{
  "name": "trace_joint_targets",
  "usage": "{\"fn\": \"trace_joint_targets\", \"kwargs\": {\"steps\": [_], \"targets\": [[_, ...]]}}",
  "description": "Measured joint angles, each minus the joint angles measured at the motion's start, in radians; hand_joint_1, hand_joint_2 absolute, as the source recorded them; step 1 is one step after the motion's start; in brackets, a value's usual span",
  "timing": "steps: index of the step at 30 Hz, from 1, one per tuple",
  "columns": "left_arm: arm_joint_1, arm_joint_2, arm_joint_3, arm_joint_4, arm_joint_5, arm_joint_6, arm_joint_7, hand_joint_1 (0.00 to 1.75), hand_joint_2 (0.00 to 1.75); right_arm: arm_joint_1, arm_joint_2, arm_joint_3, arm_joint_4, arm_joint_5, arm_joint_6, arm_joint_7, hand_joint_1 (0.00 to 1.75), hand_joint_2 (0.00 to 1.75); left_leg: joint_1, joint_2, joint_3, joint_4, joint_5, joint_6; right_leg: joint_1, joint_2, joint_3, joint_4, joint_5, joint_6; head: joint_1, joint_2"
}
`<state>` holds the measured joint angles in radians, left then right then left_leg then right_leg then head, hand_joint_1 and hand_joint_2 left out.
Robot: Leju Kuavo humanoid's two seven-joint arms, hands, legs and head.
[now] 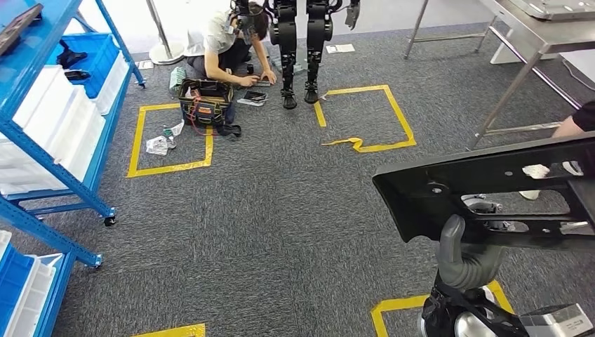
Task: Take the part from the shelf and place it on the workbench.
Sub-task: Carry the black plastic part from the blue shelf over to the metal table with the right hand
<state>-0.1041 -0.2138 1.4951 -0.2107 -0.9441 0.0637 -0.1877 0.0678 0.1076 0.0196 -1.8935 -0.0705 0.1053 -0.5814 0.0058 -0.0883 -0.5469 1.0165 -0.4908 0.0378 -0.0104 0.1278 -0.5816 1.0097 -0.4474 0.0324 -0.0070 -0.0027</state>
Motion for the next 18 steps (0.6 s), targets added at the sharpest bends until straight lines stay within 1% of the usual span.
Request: {"fn": "trace_joint_targets", "kwargs": {"steps": [2, 3, 4, 5, 6, 7, 8, 9, 10, 11, 12, 13, 14, 15, 16, 17, 18], "targets": [[-0.001, -0.001, 0.0, 0.0, 0.0, 0.0, 0.0, 0.0, 1.75, 0.0, -0.001, -0.001, 0.001, 0.0, -0.002, 0.0, 1.75, 1.75, -0.004, 0.018, 0.003, -0.009, 0.0, 0.002, -0.004, 0.02, -0.009, -0.005, 0.006, 0.01, -0.002, 0.0], [-0.001, -0.002, 0.0, 0.0, -0.001, -0.001, 0.0, 0.0, 1.75, 0.001, -0.001, -0.002, 0.001, 0.0, -0.003, 0.0, 1.75, 1.75, -0.003, 0.03, 0.007, -0.016, 0.004, 0.005, -0.004, 0.015, -0.014, -0.001, 0.005, 0.013, -0.002, 0.0], [-0.001, -0.002, 0.0, -0.001, -0.001, -0.001, -0.001, 0.0, 1.75, 0.0, -0.002, -0.003, 0.002, -0.001, -0.003, 0.0, 1.75, 1.75, -0.001, 0.041, 0.012, -0.025, 0.009, 0.009, -0.001, -0.006, -0.024, 0.014, -0.002, 0.013, 0.0, 0.0], [0.0, -0.003, 0.0, -0.001, -0.002, -0.002, -0.001, 0.0, 1.75, -0.002, -0.002, -0.004, 0.002, -0.001, -0.004, -0.001, 1.75, 1.75, 0.001, 0.054, 0.016, -0.032, 0.012, 0.012, 0.003, -0.036, -0.041, 0.049, -0.018, 0.012, 0.003, 0.0], [0.001, -0.004, 0.0, -0.001, -0.004, -0.003, -0.002, 0.0, 1.75, -0.004, -0.003, -0.004, 0.003, -0.002, -0.005, -0.001, 1.75, 1.75, 0.001, 0.07, 0.019, -0.038, 0.015, 0.015, 0.004, -0.071, -0.069, 0.104, -0.042, 0.01, 0.005, 0.0], [0.001, -0.005, 0.0, -0.001, -0.005, -0.003, -0.002, 0.0, 1.75, -0.006, -0.003, -0.005, 0.005, -0.002, -0.006, -0.002, 1.75, 1.75, -0.001, 0.085, 0.02, -0.04, 0.015, 0.017, 0.004, -0.096, -0.103, 0.171, -0.069, 0.008, 0.008, 0.0], [0.002, -0.006, 0.0, -0.001, -0.006, -0.003, -0.003, 0.0, 1.75, -0.007, -0.004, -0.006, 0.006, -0.003, -0.008, -0.003, 1.75, 1.75, -0.002, 0.102, 0.019, -0.04, 0.015, 0.017, 0.001, -0.109, -0.135, 0.233, -0.089, 0.01, 0.008, 0.0], [0.002, -0.006, 0.0, -0.001, -0.006, -0.003, -0.003, 0.0, 1.75, -0.007, -0.005, -0.007, 0.009, -0.003, -0.009, -0.003, 1.75, 1.75, -0.002, 0.117, 0.02, -0.04, 0.013, 0.016, -0.003, -0.115, -0.155, 0.27, -0.098, 0.016, 0.008, 0.0], [0.002, -0.007, 0.0, -0.001, -0.007, -0.002, -0.003, 0.0, 1.75, -0.008, -0.007, -0.009, 0.011, -0.005, -0.01, -0.003, 1.75, 1.75, -0.002, 0.131, 0.02, -0.039, 0.012, 0.015, -0.008, -0.119, -0.155, 0.269, -0.091, 0.025, 0.008, 0.0], [0.001, -0.008, -0.001, -0.001, -0.007, -0.001, -0.003, 0.0, 1.75, -0.01, -0.009, -0.012, 0.014, -0.006, -0.011, -0.003, 1.75, 1.75, -0.001, 0.143, 0.022, -0.039, 0.009, 0.012, -0.013, -0.126, -0.133, 0.227, -0.071, 0.038, 0.008, 0.0], [0.001, -0.01, -0.001, -0.001, -0.008, 0.0, -0.004, 0.0, 1.75, -0.015, -0.012, -0.017, 0.017, -0.009, -0.011, -0.003, 1.75, 1.75, -0.001, 0.154, 0.024, -0.037, 0.006, 0.008, -0.018, -0.143, -0.093, 0.153, -0.042, 0.051, 0.008, 0.0], [0.001, -0.011, -0.001, -0.002, -0.009, 0.001, -0.005, 0.0, 1.75, -0.02, -0.014, -0.022, 0.021, -0.012, -0.011, -0.003, 1.75, 1.75, -0.003, 0.163, 0.027, -0.036, 0.002, 0.002, -0.019, -0.168, -0.054, 0.084, -0.02, 0.059, 0.009, 0.0], [0.0, -0.011, -0.002, -0.003, -0.012, 0.0, -0.006, 0.0, 1.75, -0.025, -0.016, -0.027, 0.025, -0.014, -0.011, -0.003, 1.75, 1.75, -0.006, 0.172, 0.03, -0.033, -0.003, -0.005, -0.018, -0.186, -0.024, 0.031, -0.003, 0.058, 0.008, 0.0], [0.0, -0.011, -0.003, -0.004, -0.016, -0.001, -0.008, 0.0, 1.75, -0.029, -0.018, -0.033, 0.028, -0.016, -0.011, -0.003, 1.75, 1.75, -0.009, 0.179, 0.033, -0.031, -0.007, -0.01, -0.016, -0.198, -0.007, 0.002, 0.004, 0.052, 0.007, 0.0], [0.0, -0.011, -0.005, -0.004, -0.02, -0.004, -0.009, 0.0, 1.75, -0.029, -0.019, -0.038, 0.029, -0.017, -0.012, -0.003, 1.75, 1.75, -0.012, 0.186, 0.036, -0.031, -0.011, -0.015, -0.013, -0.198, -0.006, -0.001, 0.004, 0.041, 0.006, 0.0], [0.0, -0.011, -0.007, -0.005, -0.026, -0.008, -0.01, 0.0, 1.75, -0.026, -0.02, -0.044, 0.029, -0.018, -0.013, -0.003, 1.75, 1.75, -0.011, 0.195, 0.039, -0.031, -0.013, -0.018, -0.012, -0.185, -0.007, -0.002, 0.005, 0.031, 0.005, 0.0], [0.0, -0.01, -0.01, -0.005, -0.03, -0.013, -0.01, 0.0, 1.75, -0.021, -0.021, -0.05, 0.028, -0.018, -0.016, -0.004, 1.75, 1.75, -0.007, 0.197, 0.041, -0.029, -0.017, -0.023, -0.015, -0.174, -0.007, -0.003, 0.005, 0.023, 0.004, 0.0]]}}
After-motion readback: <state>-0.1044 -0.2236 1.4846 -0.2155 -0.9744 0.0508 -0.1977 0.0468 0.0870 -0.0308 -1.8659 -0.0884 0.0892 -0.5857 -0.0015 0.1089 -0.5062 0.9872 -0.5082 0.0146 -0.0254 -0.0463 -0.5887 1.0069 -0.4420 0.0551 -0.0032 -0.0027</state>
